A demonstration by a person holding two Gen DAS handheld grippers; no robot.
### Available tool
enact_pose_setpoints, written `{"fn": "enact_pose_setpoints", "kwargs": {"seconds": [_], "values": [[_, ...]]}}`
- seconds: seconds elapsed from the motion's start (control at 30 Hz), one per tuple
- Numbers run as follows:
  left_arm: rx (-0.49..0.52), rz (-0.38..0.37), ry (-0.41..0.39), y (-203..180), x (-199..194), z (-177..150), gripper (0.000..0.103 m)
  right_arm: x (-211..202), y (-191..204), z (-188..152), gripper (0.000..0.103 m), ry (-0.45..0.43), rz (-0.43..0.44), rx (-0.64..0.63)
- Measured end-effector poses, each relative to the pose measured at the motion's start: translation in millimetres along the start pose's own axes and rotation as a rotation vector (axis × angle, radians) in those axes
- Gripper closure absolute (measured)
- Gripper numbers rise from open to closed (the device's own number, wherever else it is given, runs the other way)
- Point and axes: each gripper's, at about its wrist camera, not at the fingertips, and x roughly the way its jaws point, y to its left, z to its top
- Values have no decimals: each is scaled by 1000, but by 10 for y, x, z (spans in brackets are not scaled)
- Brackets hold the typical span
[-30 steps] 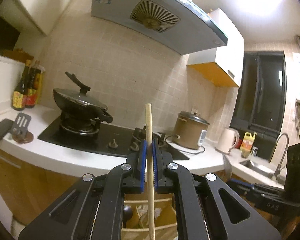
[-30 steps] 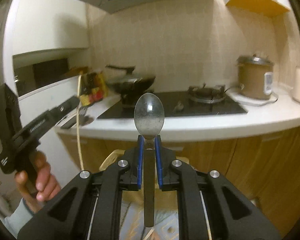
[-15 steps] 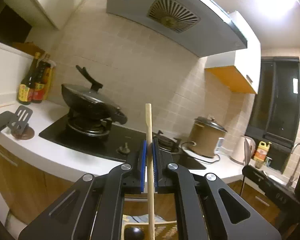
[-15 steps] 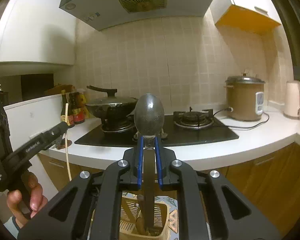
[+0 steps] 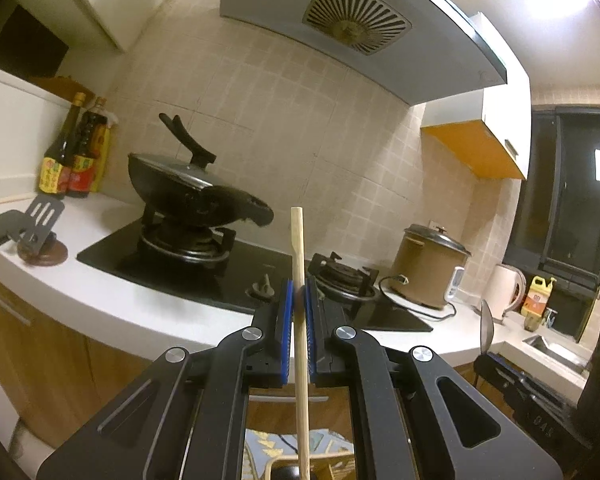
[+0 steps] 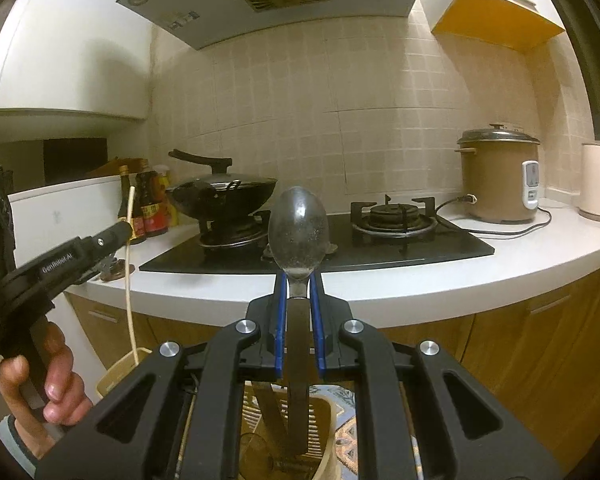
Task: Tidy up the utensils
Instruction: 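Open the left tool over the caddy while the right tool releases the dark spoon into it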
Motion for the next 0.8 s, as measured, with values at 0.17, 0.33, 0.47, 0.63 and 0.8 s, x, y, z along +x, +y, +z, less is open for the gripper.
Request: {"fn": "enact_pose_setpoints", "kwargs": {"seconds": [0.17,0.33,0.47,0.63,0.8], "values": [[48,11,22,-26,-20,-167,99,-17,68,-104,94,-16,-4,-43],[62,6,55,4,-75,-254,97,-81,84,-181,93,7,14,-50],[72,14,57,58,-245,-278,63,-219,94,-210,92,51,35,-63],[97,32,69,96,-588,-215,63,-492,67,-227,77,89,42,-42],[99,6,94,51,-965,-109,63,-763,85,-211,77,142,34,-19]]}}
